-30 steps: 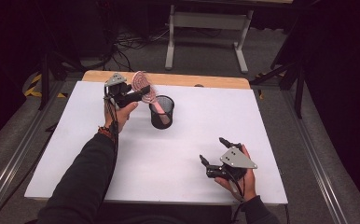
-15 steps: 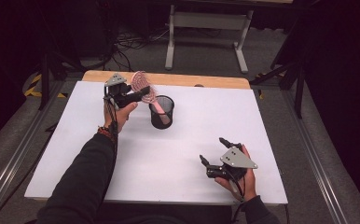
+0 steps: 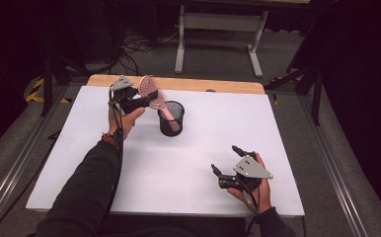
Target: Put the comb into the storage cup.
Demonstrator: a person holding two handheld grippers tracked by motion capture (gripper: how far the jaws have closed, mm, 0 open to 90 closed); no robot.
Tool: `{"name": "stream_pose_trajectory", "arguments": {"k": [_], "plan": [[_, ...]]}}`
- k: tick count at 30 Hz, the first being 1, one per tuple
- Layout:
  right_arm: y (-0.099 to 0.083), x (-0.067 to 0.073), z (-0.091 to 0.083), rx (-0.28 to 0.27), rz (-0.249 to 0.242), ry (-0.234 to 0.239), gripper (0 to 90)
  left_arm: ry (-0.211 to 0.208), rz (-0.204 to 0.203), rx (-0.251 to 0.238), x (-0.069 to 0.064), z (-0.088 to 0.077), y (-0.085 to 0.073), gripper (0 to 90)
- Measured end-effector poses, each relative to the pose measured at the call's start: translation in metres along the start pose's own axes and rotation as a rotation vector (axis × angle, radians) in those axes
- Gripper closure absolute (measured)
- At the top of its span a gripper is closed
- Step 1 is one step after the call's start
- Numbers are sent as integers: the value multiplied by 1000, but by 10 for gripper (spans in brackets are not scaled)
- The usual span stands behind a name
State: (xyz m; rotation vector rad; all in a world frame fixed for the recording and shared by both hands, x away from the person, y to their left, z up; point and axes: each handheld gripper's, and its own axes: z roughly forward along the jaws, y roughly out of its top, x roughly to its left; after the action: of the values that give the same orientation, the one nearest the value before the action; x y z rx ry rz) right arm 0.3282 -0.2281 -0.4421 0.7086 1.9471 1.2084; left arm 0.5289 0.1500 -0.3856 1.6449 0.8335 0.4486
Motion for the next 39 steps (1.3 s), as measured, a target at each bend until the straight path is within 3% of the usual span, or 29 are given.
{"name": "stream_pose_trajectory", "arguments": {"k": [17, 20, 28, 33, 39], "plan": [[0, 0, -1, -7, 1, 1, 121, 24, 32, 3, -2, -2, 5, 454], [0, 0, -1, -6, -2, 1, 121, 36, 28, -17, 0, -5, 8, 444], [2, 4, 1, -7, -18, 8, 121, 61, 51, -14, 0, -8, 15, 371], [2, 4, 0, -10, -14, 6, 120, 87, 58, -12, -1, -9, 16, 248], [1, 3, 0, -10, -14, 8, 120, 77, 54, -11, 0, -11, 16, 210]]}}
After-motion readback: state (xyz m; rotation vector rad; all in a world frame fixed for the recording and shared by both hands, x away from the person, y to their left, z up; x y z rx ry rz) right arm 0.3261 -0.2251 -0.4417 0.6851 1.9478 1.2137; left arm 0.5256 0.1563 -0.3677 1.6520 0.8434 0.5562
